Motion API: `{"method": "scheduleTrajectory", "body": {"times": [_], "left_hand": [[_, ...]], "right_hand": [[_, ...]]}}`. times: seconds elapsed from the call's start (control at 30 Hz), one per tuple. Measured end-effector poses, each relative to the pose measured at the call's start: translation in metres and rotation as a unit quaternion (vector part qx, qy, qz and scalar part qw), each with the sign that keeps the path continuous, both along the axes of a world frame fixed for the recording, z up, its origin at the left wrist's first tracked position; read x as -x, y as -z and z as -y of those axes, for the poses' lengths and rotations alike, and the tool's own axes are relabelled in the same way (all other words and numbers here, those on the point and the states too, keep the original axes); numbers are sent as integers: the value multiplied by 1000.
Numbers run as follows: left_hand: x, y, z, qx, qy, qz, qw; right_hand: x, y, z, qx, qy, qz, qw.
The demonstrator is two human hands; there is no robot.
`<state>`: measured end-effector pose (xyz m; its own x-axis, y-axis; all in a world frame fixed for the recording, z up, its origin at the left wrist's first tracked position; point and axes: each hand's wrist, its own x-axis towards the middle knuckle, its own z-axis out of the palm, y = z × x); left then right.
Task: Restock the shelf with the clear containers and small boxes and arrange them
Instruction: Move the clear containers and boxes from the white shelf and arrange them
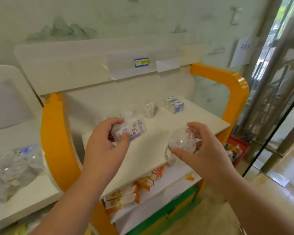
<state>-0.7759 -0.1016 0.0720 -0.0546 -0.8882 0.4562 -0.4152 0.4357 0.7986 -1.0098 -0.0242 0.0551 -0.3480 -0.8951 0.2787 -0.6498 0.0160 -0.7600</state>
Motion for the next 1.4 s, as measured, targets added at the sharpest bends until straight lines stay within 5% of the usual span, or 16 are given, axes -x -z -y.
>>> {"method": "scheduleTrajectory", "body": {"times": [0.37,0.73,0.93,1.4], "left_hand": [[40,9,73,-3,-75,-5,997],[62,44,106,-49,-178,27,982],[77,46,117,-58,-228,17,972],[94,43,136,-90,-246,18,965]], "right_hand": [[55,29,134,-54,-89,-18,994],[36,47,287,31,-251,-119,960],[26,47,329,55,-296,-243,922],[31,52,378,29,-333,-336,881]]}}
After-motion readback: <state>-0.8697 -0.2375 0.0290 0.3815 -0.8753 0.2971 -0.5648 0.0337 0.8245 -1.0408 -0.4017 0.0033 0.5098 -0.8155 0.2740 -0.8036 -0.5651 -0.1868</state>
